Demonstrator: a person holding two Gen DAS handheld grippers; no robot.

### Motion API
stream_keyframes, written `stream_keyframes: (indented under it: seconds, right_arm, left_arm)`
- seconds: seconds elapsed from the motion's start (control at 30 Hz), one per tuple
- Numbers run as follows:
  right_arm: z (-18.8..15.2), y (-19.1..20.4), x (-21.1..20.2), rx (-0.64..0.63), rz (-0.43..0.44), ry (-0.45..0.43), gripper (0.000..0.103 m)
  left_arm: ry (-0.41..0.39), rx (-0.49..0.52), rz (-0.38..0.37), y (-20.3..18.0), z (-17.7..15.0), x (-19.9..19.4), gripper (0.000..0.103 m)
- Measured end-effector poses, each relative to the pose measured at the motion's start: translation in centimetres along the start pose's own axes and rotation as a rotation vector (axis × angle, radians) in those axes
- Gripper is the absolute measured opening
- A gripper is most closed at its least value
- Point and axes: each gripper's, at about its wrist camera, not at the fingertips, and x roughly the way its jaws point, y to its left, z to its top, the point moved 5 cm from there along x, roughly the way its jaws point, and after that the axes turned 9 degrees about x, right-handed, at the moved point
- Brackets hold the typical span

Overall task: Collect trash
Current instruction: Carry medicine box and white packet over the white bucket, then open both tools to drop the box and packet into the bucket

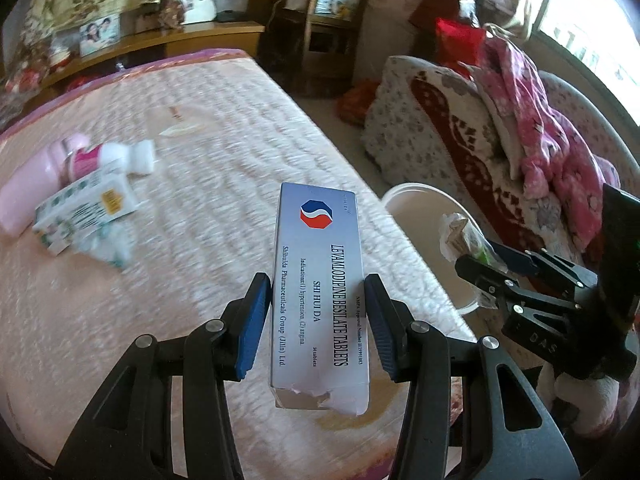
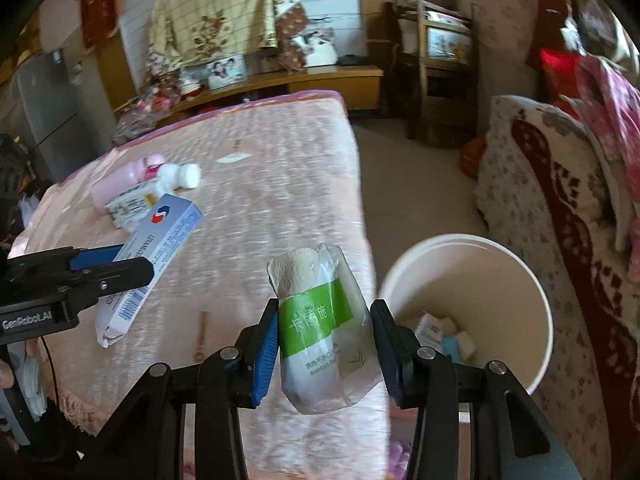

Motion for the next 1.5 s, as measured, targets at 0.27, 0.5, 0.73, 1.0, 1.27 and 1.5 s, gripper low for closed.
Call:
stream_keyframes:
  seconds: [0.27, 0.5, 0.73, 1.0, 1.27, 1.5]
  right_arm:
    - [0.4, -5.5, 0.1, 0.107, -0.058, -0.005, 0.043]
    - [0.4, -9.0, 1.1, 0.180, -0.105, 0.011, 0.044]
    - [1.0, -12.1, 1.6, 0.250, -0.150, -0.012, 0.044]
    - [0.9, -12.9, 2.3, 0.287, -0.137, -0.020, 0.048]
    - [0.9, -14.3, 2.1, 0.334, -0.165, -0.042, 0.063]
    - [0.8, -14.5, 1.9, 0.353, -0.152, -0.047, 0.068]
  left_arm:
    - [0.018, 0.052, -0.030, -3.4, 1.7, 2.6, 0.046]
    - [0.033, 0.059, -0.068, -5.7, 3.4, 5.1, 0.046]
    - [0.056, 0.062, -0.121, -8.4, 4.8, 8.0, 0.046]
    - [0.058, 0.040, -0.131, -9.3, 5.9, 10.2, 0.048]
    - [0.071, 0.026, -0.167, -9.6, 6.1, 11.3, 0.054]
    - [0.069, 0.018, -0.162, -9.3, 5.9, 10.9, 0.056]
